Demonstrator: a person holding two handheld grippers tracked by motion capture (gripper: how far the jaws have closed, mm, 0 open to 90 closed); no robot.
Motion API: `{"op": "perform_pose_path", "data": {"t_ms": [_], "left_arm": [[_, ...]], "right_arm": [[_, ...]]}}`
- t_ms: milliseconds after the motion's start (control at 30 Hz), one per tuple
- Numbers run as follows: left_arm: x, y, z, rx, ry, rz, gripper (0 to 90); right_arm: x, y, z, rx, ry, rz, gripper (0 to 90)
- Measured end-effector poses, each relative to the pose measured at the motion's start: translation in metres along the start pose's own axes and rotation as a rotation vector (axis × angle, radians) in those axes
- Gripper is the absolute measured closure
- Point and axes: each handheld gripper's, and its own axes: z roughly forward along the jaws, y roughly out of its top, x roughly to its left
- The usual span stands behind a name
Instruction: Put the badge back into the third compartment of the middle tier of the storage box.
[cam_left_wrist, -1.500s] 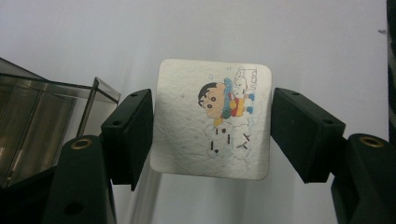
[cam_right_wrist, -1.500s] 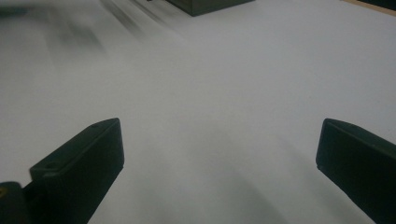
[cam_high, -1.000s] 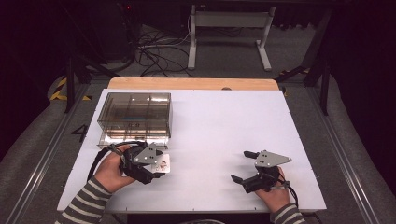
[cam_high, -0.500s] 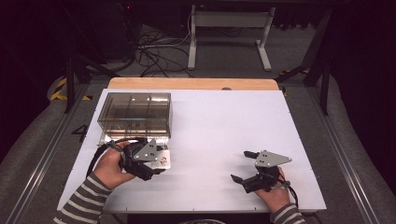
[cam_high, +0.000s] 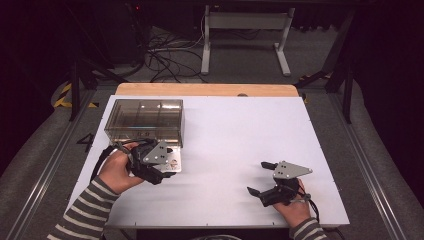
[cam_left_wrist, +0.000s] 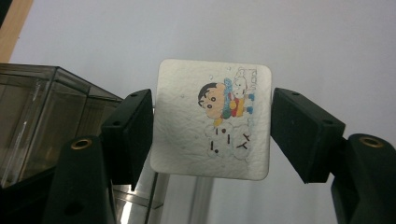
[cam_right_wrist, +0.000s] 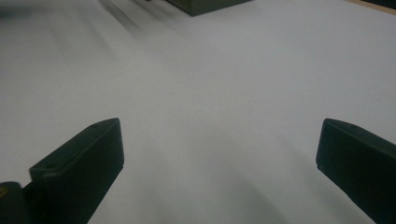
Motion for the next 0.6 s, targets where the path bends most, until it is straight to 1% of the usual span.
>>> {"op": "perform_pose_path", "data": {"t_ms": [167, 267, 533, 600], "left_arm": [[0.006, 0.0, -0.001, 0.003, 0.012, -0.008, 32.6], [0.01, 0.0, -0.001, 0.007, 0.018, -0.005, 32.6], [0.018, -0.001, 0.0, 0.009, 0.032, -0.013, 32.6], [0.021, 0.0, 0.001, 0.017, 0.038, -0.011, 32.6]], "right_arm": [[0.0, 0.0, 0.0, 0.001, -0.001, -0.001, 1.6], [0.0, 0.0, 0.0, 0.001, -0.001, -0.001, 1.6], [0.0, 0.0, 0.0, 0.001, 0.001, -0.002, 1.6], [0.0, 0.0, 0.0, 0.001, 0.001, -0.002, 1.6]]}}
